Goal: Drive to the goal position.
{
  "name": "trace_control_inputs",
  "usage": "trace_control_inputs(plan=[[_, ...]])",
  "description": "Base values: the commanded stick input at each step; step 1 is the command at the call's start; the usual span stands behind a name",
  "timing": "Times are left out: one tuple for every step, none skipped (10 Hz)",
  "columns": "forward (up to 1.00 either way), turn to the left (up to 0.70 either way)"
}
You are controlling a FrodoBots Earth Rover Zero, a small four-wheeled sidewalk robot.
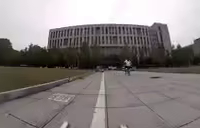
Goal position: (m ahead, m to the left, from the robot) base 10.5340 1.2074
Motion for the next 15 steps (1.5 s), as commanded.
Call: trace_control_inputs(plan=[[0.70,0.00],[0.70,0.00],[0.70,0.00],[0.70,0.00],[0.70,0.00],[0.70,0.00],[0.70,0.00],[0.70,0.00],[0.70,0.00],[0.70,0.00],[0.70,0.00],[0.70,0.00],[0.70,0.00],[0.70,0.00],[0.70,0.00]])
